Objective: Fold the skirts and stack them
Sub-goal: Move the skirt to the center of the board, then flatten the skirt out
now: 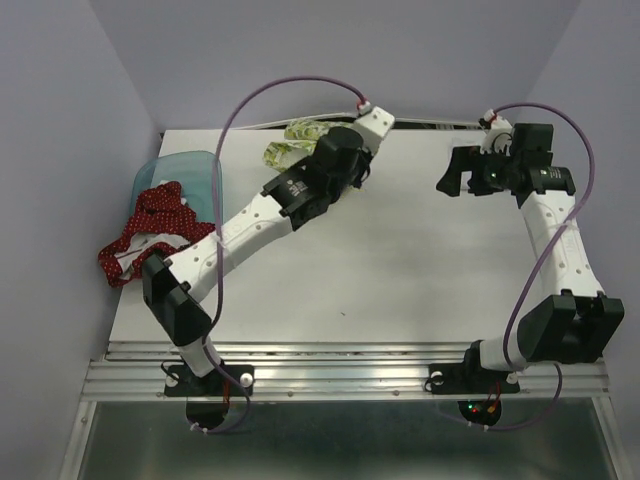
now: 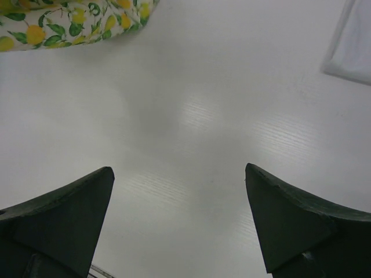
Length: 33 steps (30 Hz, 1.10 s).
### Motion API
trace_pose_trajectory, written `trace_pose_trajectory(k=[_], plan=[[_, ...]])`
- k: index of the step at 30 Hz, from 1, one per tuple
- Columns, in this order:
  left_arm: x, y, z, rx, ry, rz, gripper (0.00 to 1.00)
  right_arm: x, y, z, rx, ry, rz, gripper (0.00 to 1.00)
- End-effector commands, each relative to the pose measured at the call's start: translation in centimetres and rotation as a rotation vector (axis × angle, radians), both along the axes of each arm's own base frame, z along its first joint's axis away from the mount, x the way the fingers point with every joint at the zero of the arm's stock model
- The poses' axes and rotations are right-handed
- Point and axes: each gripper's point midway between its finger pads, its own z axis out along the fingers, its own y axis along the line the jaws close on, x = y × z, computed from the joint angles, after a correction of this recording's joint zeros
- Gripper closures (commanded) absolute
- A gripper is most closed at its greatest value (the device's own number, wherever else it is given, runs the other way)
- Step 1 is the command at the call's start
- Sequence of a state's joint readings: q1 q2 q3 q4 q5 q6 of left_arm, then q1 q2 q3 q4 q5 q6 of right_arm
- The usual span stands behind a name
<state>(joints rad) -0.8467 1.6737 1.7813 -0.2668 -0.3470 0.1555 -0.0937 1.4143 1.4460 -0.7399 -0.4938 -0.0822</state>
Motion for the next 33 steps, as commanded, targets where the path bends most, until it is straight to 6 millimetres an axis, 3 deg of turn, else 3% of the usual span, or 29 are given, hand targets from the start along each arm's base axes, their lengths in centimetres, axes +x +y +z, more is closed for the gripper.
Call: trace_pose_trajectory(k=[1,3,4,6,7,8,9,10,11,12,14,17,19,21,24,29,33], plan=[[-4.3,-4.9,-7.3,0.106,0.142,-0.224,1.00,-0.4,-0.6,-0.6,-0.016,0.021,-0.003,0.00],[-6.4,-7.6,-12.0,0.170,0.259,-0.353,1.00,-0.6,-1.2,-1.5,-0.034,0.039,-0.013,0.00],[-6.9,-8.4,-13.0,0.183,0.292,-0.387,0.99,-0.7,-1.4,-1.7,-0.044,0.043,-0.014,0.00],[-8.4,-9.5,-16.5,0.215,0.407,-0.470,0.78,-0.9,-2.3,-2.7,-0.080,0.070,-0.025,0.00],[-8.7,-9.7,-16.9,0.218,0.427,-0.486,0.69,-1.1,-2.4,-3.1,-0.088,0.090,-0.023,0.00],[-9.4,-9.6,-16.5,0.207,0.434,-0.512,0.48,-1.2,-2.6,-3.6,-0.099,0.106,-0.024,0.00],[-9.6,-9.4,-16.0,0.200,0.423,-0.524,0.38,-1.4,-3.0,-3.9,-0.107,0.115,-0.027,0.00],[-10.2,-9.2,-15.8,0.187,0.419,-0.551,0.20,-1.7,-3.0,-4.3,-0.117,0.126,-0.013,0.00],[-10.4,-8.8,-15.0,0.174,0.396,-0.561,0.12,-1.9,-3.0,-4.6,-0.120,0.133,-0.006,0.00],[-10.0,-6.6,-12.0,0.122,0.340,-0.530,0.01,-2.5,-2.6,-5.4,-0.116,0.153,0.031,0.00],[-9.6,-4.7,-10.2,0.095,0.322,-0.516,0.01,-3.1,-1.8,-5.9,-0.084,0.176,0.072,0.01],[-7.9,-0.6,-11.0,0.138,0.350,-0.469,0.03,-4.4,-0.6,-7.6,-0.072,0.224,0.121,0.08],[-6.9,2.4,-12.8,0.209,0.374,-0.457,0.07,-5.7,0.6,-9.5,-0.096,0.271,0.158,0.16],[-6.4,4.2,-14.3,0.274,0.376,-0.440,0.09,-6.9,1.7,-10.7,-0.108,0.302,0.190,0.23],[-5.9,7.5,-18.1,0.402,0.402,-0.413,0.13,-8.9,3.6,-13.1,-0.150,0.352,0.230,0.32],[-4.5,10.0,-21.4,0.491,0.446,-0.360,0.18,-10.6,4.9,-16.3,-0.157,0.441,0.242,0.35],[-3.8,10.7,-23.7,0.522,0.471,-0.325,0.18,-9.8,5.3,-16.7,-0.124,0.449,0.212,0.39]])
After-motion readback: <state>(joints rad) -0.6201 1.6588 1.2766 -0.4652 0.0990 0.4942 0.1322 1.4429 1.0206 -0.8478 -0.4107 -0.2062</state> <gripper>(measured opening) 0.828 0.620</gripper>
